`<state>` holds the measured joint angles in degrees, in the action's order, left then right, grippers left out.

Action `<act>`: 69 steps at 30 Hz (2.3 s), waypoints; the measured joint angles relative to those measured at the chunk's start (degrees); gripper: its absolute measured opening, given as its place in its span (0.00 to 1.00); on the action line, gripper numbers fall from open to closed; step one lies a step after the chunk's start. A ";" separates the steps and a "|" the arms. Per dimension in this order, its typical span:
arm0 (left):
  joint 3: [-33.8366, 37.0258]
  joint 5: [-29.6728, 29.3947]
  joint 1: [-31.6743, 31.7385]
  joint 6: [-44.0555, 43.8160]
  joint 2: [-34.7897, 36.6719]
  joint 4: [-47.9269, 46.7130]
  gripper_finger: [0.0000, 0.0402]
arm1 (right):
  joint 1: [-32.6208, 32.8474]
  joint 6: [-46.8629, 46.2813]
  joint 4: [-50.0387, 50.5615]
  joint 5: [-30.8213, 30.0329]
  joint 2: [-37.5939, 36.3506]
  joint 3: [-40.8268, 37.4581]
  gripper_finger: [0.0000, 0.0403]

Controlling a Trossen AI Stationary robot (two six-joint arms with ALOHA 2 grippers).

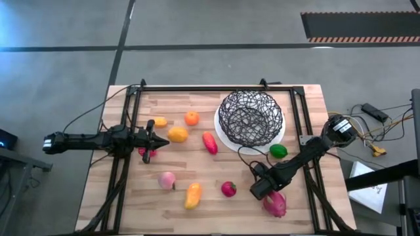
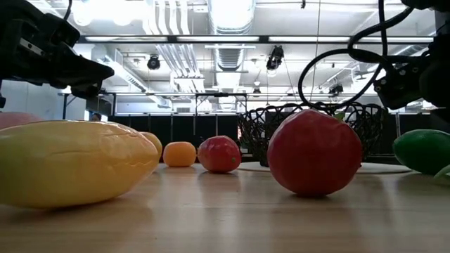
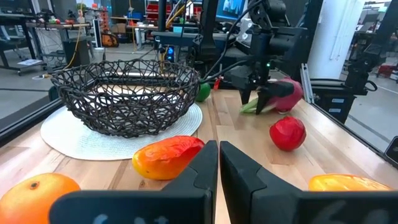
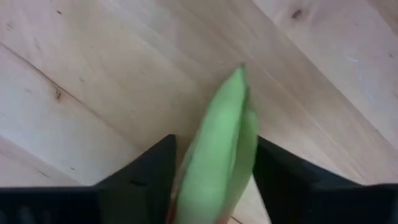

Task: Build produce basket
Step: Put the dragon fruit into the black basket

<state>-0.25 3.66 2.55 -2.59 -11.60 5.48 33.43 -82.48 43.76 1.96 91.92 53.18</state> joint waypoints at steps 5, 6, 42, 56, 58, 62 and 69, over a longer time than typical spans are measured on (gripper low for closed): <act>0.00 0.00 0.00 0.00 0.00 0.02 0.00 | 0.02 0.10 -0.08 0.03 -0.26 0.05 0.17; 0.00 0.02 0.00 0.00 0.00 0.02 0.00 | 0.02 0.53 -0.01 0.00 -0.54 0.23 0.12; 0.00 0.00 0.00 0.00 0.02 0.01 0.00 | -44.31 93.86 -85.39 -27.07 -27.00 -20.73 0.03; 0.00 0.02 0.00 0.00 0.00 0.00 0.00 | -60.34 86.93 -101.56 -27.40 -10.41 -26.61 0.03; 0.00 0.02 0.00 0.00 0.00 0.04 0.00 | -60.33 86.95 -101.46 -27.41 -8.93 -26.09 0.03; 0.00 0.01 0.00 0.00 0.00 0.04 0.00 | -60.33 86.95 -100.64 -27.45 -7.48 -25.85 0.05; 0.00 0.02 0.00 0.00 0.00 0.02 0.00 | -60.19 86.22 -91.18 -27.46 -11.23 -25.74 0.26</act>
<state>-0.25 3.68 2.55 -2.59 -11.60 5.50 -26.76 3.74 -47.42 -25.50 80.69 27.44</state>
